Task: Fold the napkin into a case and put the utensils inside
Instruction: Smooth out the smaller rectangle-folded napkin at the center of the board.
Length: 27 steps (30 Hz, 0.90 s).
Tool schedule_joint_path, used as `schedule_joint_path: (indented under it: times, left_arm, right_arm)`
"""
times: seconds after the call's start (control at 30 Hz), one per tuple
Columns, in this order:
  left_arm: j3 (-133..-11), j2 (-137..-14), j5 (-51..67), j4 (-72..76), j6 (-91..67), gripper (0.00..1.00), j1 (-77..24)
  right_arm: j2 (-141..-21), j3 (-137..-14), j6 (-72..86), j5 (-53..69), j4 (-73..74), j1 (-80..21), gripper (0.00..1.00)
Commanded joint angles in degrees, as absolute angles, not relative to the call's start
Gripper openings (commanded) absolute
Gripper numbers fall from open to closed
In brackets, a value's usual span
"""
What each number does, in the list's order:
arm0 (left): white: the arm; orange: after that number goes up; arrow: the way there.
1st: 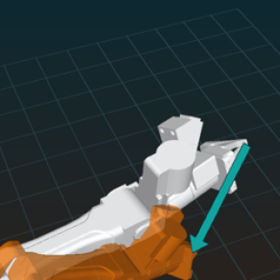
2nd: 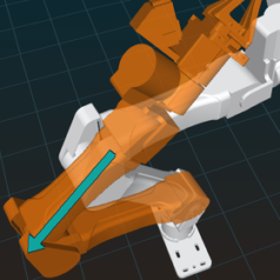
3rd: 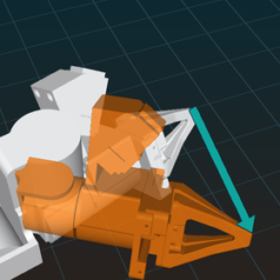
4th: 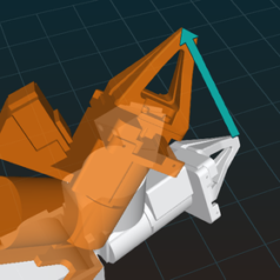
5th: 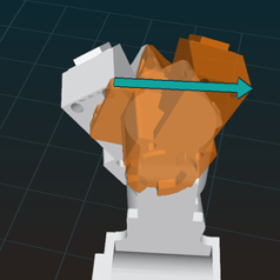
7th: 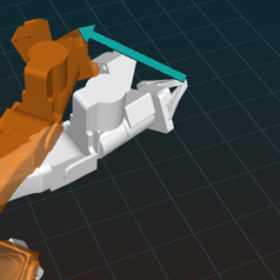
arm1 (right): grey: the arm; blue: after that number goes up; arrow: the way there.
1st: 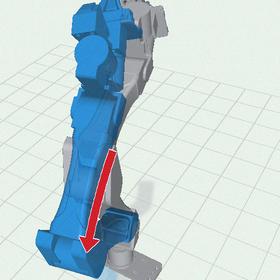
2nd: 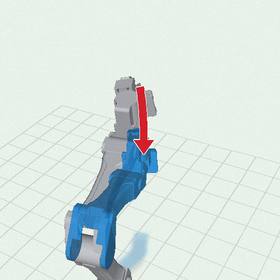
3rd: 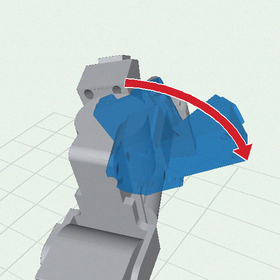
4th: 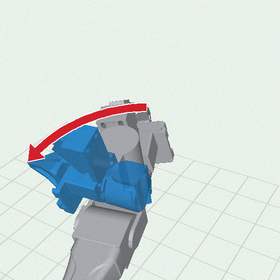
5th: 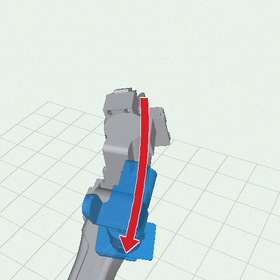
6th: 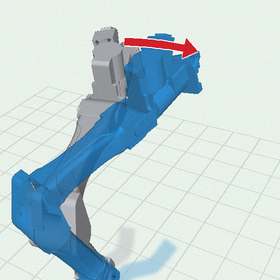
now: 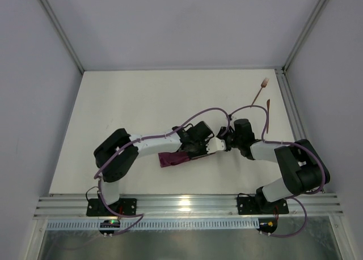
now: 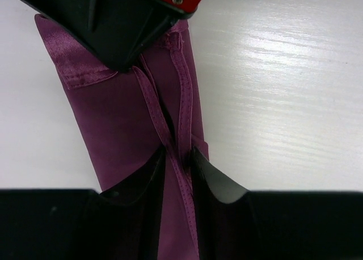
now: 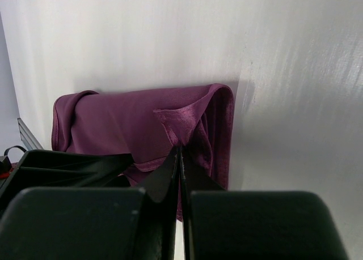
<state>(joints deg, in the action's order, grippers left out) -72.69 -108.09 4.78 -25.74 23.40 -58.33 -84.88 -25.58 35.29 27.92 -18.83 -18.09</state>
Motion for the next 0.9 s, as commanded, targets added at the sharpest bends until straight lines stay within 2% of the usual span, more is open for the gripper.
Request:
schedule_joint_path:
  times: [0.0, 0.1, 0.2, 0.23, 0.27, 0.37, 0.4, 0.5, 0.63, 0.67, 0.87]
  left_arm:
    - [-73.13, -107.93, 5.19, -23.46, 24.43, 0.26, -58.27]
    - [-73.21, -107.84, 4.49, -23.56, 24.35, 0.2, -58.27]
    - [-73.13, -107.58, 3.52, -23.47, 24.26, 0.08, -58.27]
    - [-73.13, -107.49, 3.25, -23.03, 24.34, 0.01, -58.27]
    - [-73.13, -107.58, 2.9, -22.85, 24.35, 0.0, -58.27]
    - [-72.69, -107.49, 2.11, -22.33, 24.61, 0.0, -58.27]
    - [-72.51, -107.32, 2.46, -22.15, 24.7, 0.0, -58.27]
    - [-71.63, -106.18, 2.9, -21.97, 25.05, 0.0, -58.27]
    - [-70.05, -103.72, 5.18, -21.8, 25.4, 0.0, -58.27]
    - [-69.44, -103.36, 5.27, -21.54, 25.66, 0.0, -58.27]
    - [-68.91, -103.27, 5.45, -21.8, 26.37, 0.0, -58.27]
  right_arm:
    - [-83.15, -25.31, 34.81, 28.83, -19.95, -17.49, 0.03]
    - [-82.8, -25.22, 34.72, 29.0, -19.69, -17.32, 0.03]
    - [-82.44, -25.49, 34.1, 29.18, -18.81, -17.14, 0.03]
    - [-82.09, -25.66, 33.84, 29.44, -18.46, -17.14, 0.03]
    - [-81.92, -25.93, 33.32, 30.05, -18.02, -17.14, 0.04]
    - [-80.34, -27.68, 31.65, 31.2, -13.73, -17.14, 0.16]
    - [-79.64, -28.47, 31.21, 31.38, -12.67, -17.05, 0.23]
    - [-75.25, -29.79, 29.8, 31.99, -8.02, -16.18, 0.32]
    - [-70.67, -30.93, 28.66, 34.63, -4.14, -11.26, 0.47]
    - [-70.4, -31.72, 27.52, 34.54, -2.74, -10.03, 0.53]
    - [-76.19, -39.72, 23.47, 32.97, 2.9, -9.75, 0.64]
